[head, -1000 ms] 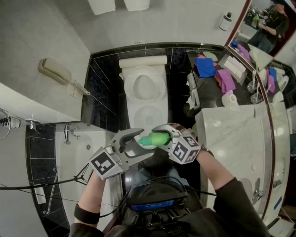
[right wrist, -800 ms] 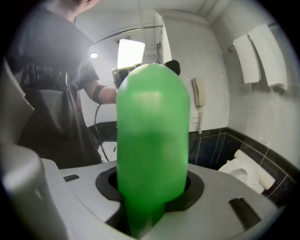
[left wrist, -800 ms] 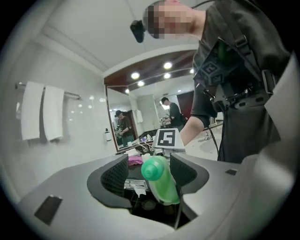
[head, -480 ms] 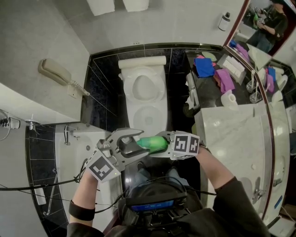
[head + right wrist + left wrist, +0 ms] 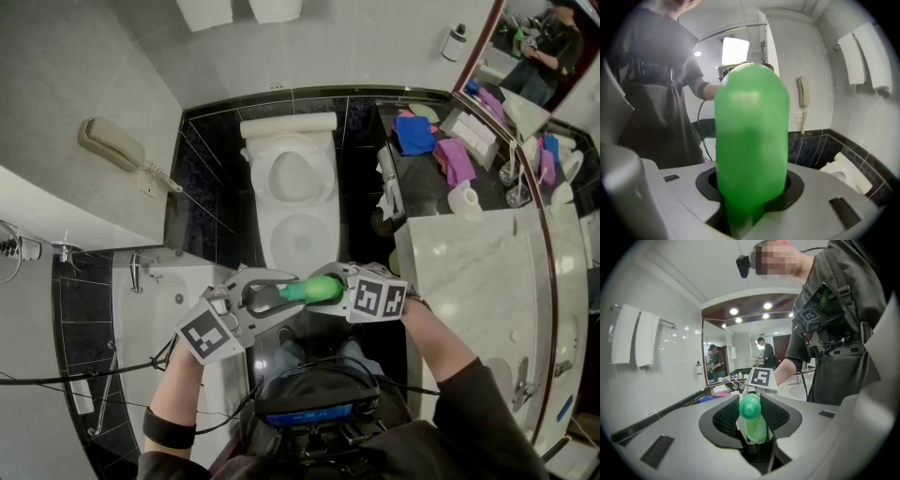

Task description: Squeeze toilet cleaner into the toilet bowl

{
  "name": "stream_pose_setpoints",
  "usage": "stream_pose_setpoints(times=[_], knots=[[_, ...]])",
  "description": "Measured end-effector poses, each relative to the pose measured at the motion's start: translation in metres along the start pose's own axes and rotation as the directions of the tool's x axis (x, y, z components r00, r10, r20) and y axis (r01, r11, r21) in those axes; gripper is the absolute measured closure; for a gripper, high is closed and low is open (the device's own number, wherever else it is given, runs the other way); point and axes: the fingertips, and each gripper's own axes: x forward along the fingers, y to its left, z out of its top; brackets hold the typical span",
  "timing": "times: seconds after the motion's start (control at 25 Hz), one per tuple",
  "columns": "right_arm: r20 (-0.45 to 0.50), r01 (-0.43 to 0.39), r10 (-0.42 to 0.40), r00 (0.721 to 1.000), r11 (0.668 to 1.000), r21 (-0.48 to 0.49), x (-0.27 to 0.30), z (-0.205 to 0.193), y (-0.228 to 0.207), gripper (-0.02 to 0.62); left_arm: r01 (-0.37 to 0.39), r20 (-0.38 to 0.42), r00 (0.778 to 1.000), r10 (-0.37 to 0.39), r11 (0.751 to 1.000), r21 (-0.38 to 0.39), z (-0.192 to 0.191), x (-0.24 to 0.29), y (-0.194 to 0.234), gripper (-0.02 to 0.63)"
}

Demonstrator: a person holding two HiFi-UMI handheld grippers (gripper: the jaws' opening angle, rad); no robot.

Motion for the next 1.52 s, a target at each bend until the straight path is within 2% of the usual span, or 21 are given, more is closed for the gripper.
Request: stream_pose_setpoints(times=[0.16, 0.28, 0.4, 0.48, 0.6, 0.64, 0.72, 0.8, 0.88, 0.92, 1.0, 1.04, 1.12, 1.2, 1.32, 1.4, 1.52], knots=[[-0.034, 0.167, -0.174, 0.984, 0.975, -0.149, -0.004, -0.013, -0.02, 0.41, -0.012, 0.003, 1.0, 0.012, 0.986, -0.167, -0.006, 0.003, 0.0, 0.456], [-0.046, 0.281, -0.304, 0.952, 0.921, -0.27, -0.011, -0.017, -0.035, 0.408, -0.025, 0.001, 1.0, 0.026, 0.966, -0.258, -0.009, 0.006, -0.001, 0.456], [-0.051, 0.359, -0.404, 0.913, 0.856, -0.372, -0.016, -0.016, -0.045, 0.407, -0.047, 0.002, 0.999, 0.05, 0.937, -0.345, -0.02, 0.003, 0.0, 0.456], [-0.046, 0.393, -0.454, 0.89, 0.814, -0.429, -0.02, -0.015, -0.05, 0.405, -0.058, 0.009, 0.998, 0.068, 0.899, -0.435, -0.034, 0.001, 0.003, 0.456], [-0.04, 0.415, -0.495, 0.868, 0.767, -0.49, -0.024, -0.013, -0.052, 0.405, -0.045, 0.019, 0.997, 0.071, 0.798, -0.601, -0.039, 0.001, 0.003, 0.456], [-0.039, 0.416, -0.499, 0.865, 0.759, -0.501, -0.024, -0.013, -0.052, 0.405, -0.04, 0.022, 0.997, 0.069, 0.779, -0.625, -0.039, 0.001, 0.002, 0.456], [-0.036, 0.415, -0.5, 0.865, 0.753, -0.511, -0.024, -0.013, -0.051, 0.405, -0.032, 0.027, 0.998, 0.065, 0.768, -0.64, -0.04, 0.0, 0.0, 0.456], [-0.031, 0.414, -0.496, 0.868, 0.757, -0.505, -0.022, -0.014, -0.049, 0.405, -0.027, 0.04, 0.997, 0.067, 0.772, -0.635, -0.04, 0.0, -0.001, 0.456], [-0.03, 0.407, -0.477, 0.878, 0.778, -0.478, -0.02, -0.014, -0.048, 0.405, -0.03, 0.057, 0.995, 0.079, 0.803, -0.596, -0.038, -0.002, 0.0, 0.455], [-0.031, 0.393, -0.454, 0.89, 0.802, -0.449, -0.018, -0.015, -0.046, 0.405, -0.036, 0.064, 0.994, 0.085, 0.833, -0.553, -0.036, -0.003, 0.001, 0.448], [-0.026, 0.336, -0.366, 0.93, 0.877, -0.344, -0.013, -0.015, -0.038, 0.407, -0.055, 0.066, 0.994, 0.09, 0.909, -0.414, -0.028, -0.002, -0.001, 0.329], [-0.015, 0.289, -0.305, 0.952, 0.918, -0.271, -0.011, -0.014, -0.031, 0.407, -0.066, 0.059, 0.994, 0.09, 0.942, -0.328, -0.02, 0.0, -0.003, 0.319], [0.017, 0.169, -0.168, 0.986, 0.977, -0.127, -0.007, -0.007, -0.016, 0.407, -0.088, 0.053, 0.994, 0.098, 0.982, -0.168, -0.002, 0.001, -0.006, 0.318], [0.052, 0.049, -0.048, 0.997, 0.999, -0.021, -0.005, 0.003, -0.003, 0.407, -0.107, 0.058, 0.992, 0.109, 0.993, -0.049, 0.006, -0.001, -0.003, 0.318], [0.089, -0.075, 0.069, 0.994, 0.994, 0.075, -0.001, 0.009, 0.012, 0.408, -0.088, 0.024, 0.996, 0.087, 0.993, 0.074, 0.007, -0.003, 0.0, 0.318], [0.098, -0.123, 0.113, 0.989, 0.987, 0.1, 0.001, 0.011, 0.018, 0.407, -0.058, 0.002, 0.998, 0.058, 0.992, 0.112, 0.007, -0.005, 0.001, 0.318], [0.1, -0.162, 0.151, 0.983, 0.981, 0.11, 0.001, 0.014, 0.022, 0.407, -0.022, -0.013, 1.0, 0.023, 0.992, 0.127, 0.007, -0.005, 0.001, 0.318]])
